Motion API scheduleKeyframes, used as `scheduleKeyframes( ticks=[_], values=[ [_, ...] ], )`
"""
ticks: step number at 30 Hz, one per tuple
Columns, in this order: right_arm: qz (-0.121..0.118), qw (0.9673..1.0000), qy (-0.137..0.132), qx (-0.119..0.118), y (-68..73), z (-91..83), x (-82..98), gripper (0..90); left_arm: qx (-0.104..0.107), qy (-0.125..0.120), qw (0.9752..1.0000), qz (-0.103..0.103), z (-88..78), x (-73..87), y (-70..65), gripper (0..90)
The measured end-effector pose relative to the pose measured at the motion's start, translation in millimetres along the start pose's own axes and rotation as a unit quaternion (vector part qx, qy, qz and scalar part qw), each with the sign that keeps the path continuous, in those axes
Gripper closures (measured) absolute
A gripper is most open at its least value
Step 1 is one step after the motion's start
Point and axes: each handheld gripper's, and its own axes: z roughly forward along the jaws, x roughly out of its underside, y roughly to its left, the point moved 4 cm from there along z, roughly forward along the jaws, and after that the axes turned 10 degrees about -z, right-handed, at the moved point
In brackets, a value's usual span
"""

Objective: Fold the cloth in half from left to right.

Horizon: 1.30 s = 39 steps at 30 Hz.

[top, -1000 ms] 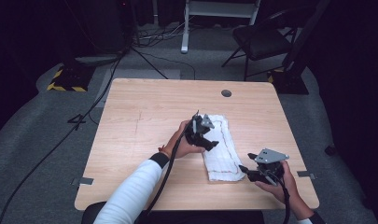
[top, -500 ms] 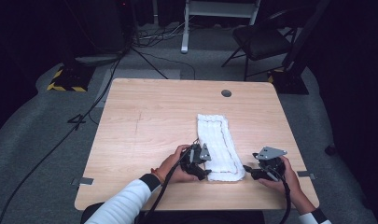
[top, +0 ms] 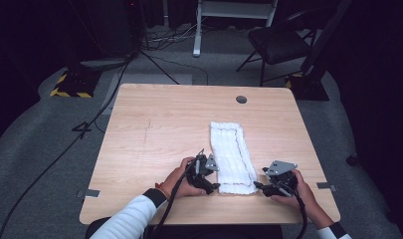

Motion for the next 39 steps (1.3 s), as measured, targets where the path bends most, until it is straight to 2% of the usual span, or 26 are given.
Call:
scheduleKeyframes(
  ticks=[2,7,10,12,16,18,19,24,29,36,38,39],
  values=[
    [-0.004,1.0000,0.004,0.001,1.9,-0.5,-1.1,37.0,-0.005,0.001,1.0000,0.000,-2.0,2.1,-1.0,25.1],
    [-0.009,0.9999,0.006,0.002,4.5,-0.8,-2.6,37.2,-0.002,-0.001,0.9999,-0.017,-1.7,3.0,-0.3,24.2],
    [-0.008,1.0000,0.003,-0.001,6.5,-0.2,-3.7,37.4,0.007,-0.027,0.9994,-0.022,-5.3,-1.8,-3.2,24.3],
    [-0.014,0.9999,0.002,-0.003,7.9,-0.1,-4.5,37.4,0.005,-0.041,0.9990,-0.019,-6.7,-6.1,-5.9,24.3],
    [-0.019,0.9998,0.002,-0.003,12.9,0.5,-7.6,37.5,-0.006,-0.020,0.9998,-0.006,1.8,-6.2,-12.0,25.6],
    [-0.023,0.9997,0.002,-0.003,15.0,0.6,-8.8,37.8,0.002,-0.021,0.9998,-0.003,1.7,-4.9,-13.9,29.7],
    [-0.025,0.9997,0.001,-0.003,16.1,0.5,-9.4,37.9,0.002,-0.020,0.9998,-0.005,0.9,-3.9,-14.1,33.1],
    [-0.027,0.9996,-0.002,-0.010,21.1,0.9,-11.7,37.9,-0.003,-0.021,0.9997,-0.015,-2.3,3.1,-15.4,33.8],
    [-0.041,0.9989,-0.009,-0.022,29.2,1.0,-15.3,36.8,-0.026,-0.021,0.9994,0.009,-10.2,11.9,-23.0,34.3],
    [-0.041,0.9981,-0.013,-0.045,31.8,1.1,-17.3,32.8,-0.031,-0.016,0.9993,-0.009,-19.0,19.6,-20.5,30.9],
    [-0.040,0.9981,-0.018,-0.045,29.0,-0.2,-18.1,32.8,-0.026,-0.027,0.9990,-0.025,-21.5,16.5,-16.5,28.6],
    [-0.035,0.9982,-0.025,-0.042,25.8,-1.6,-19.4,32.8,-0.026,-0.030,0.9988,-0.027,-22.7,14.9,-14.2,28.5]
  ],
)
